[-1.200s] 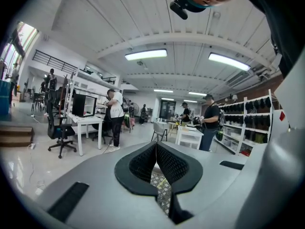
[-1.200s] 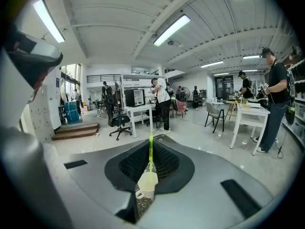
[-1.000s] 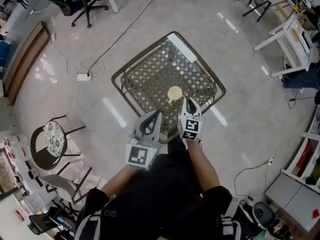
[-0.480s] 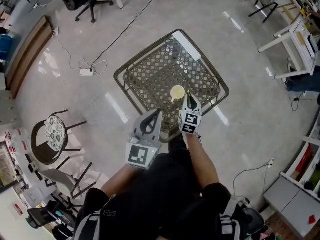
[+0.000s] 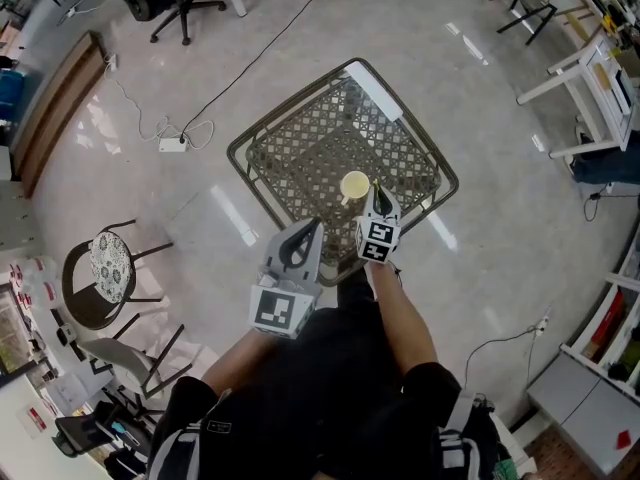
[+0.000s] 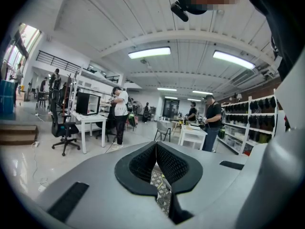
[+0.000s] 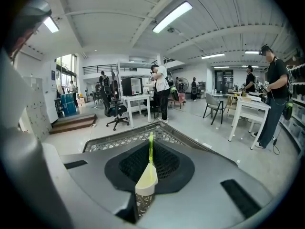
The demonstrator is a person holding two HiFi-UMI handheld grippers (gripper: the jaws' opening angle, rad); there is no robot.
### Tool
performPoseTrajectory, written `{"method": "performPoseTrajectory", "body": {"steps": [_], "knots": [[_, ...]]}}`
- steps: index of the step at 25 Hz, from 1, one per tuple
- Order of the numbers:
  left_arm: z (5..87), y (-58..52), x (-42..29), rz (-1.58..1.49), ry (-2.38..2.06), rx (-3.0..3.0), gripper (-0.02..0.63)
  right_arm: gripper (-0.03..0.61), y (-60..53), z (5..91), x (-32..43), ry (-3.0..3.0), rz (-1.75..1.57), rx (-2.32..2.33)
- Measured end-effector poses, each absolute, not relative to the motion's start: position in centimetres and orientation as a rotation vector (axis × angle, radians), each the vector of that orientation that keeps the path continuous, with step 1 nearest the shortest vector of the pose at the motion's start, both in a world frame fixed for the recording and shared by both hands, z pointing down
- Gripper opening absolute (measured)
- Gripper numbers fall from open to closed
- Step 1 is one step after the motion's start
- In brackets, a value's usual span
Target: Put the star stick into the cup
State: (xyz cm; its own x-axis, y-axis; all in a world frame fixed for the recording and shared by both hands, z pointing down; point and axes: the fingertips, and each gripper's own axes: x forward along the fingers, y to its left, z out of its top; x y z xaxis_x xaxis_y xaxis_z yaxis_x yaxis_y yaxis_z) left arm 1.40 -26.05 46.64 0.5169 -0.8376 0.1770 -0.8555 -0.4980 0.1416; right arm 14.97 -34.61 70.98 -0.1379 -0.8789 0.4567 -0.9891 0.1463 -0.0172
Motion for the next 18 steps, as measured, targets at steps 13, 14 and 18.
{"method": "performPoseTrajectory", "body": {"steps": [13,14,18], "knots": [[46.7,-25.6,1.1,0.120,-1.445,2.558,0.017,0.021,-32.4,72.0,14.2,-2.047,0.465,1.748],[46.5,-25.5,1.1,0.117,-1.444,2.560,0.017,0.021,-32.0,72.1,14.1,-2.041,0.467,1.742],[45.9,-24.8,1.0,0.110,-1.438,2.571,0.017,0.021,-30.2,72.6,13.6,-2.020,0.476,1.714]]}}
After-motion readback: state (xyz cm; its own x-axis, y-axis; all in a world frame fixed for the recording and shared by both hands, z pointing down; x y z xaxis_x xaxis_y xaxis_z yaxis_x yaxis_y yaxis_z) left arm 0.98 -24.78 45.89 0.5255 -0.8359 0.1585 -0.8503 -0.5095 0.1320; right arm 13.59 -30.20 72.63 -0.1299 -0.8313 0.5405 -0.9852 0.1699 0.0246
